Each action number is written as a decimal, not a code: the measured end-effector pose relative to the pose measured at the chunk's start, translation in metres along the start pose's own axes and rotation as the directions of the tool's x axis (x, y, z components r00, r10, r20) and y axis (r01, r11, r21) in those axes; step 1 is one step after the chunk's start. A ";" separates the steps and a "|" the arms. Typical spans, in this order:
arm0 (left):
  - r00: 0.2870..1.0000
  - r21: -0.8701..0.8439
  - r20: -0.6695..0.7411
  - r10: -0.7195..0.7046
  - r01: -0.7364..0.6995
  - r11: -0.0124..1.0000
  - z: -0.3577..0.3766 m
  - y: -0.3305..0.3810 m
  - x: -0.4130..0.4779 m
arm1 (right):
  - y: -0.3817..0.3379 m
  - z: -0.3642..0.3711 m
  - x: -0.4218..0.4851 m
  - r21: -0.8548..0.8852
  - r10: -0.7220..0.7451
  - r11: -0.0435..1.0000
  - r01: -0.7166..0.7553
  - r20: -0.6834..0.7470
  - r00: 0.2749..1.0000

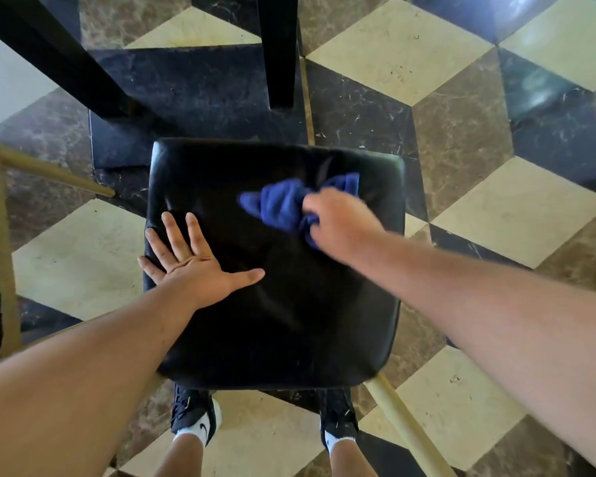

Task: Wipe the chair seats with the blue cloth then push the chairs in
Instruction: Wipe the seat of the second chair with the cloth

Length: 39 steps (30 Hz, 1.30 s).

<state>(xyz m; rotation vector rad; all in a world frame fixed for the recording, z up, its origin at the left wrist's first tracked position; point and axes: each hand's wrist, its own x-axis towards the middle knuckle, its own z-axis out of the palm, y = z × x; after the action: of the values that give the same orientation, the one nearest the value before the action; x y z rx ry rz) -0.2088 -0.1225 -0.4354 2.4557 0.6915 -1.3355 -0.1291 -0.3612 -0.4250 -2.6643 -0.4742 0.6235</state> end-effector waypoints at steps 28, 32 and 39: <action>0.718 0.462 -0.396 0.573 -0.383 0.800 0.091 0.013 -0.010 | 0.058 -0.023 0.001 0.068 0.104 0.993 -0.094 -0.155 0.982; 0.712 0.472 -0.402 0.576 -0.378 0.796 0.093 0.010 -0.004 | 0.040 0.010 -0.084 0.034 -0.030 0.999 0.026 0.131 0.991; 0.711 0.480 -0.427 0.559 -0.346 0.806 0.096 0.013 -0.006 | 0.036 0.031 -0.161 0.042 -0.369 0.906 0.421 0.564 0.739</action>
<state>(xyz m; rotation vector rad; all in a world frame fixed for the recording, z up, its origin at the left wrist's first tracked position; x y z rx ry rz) -0.2732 -0.1768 -0.4827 3.0681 -0.1359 -0.5801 -0.2712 -0.4484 -0.4091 -2.2914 -1.2217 1.2705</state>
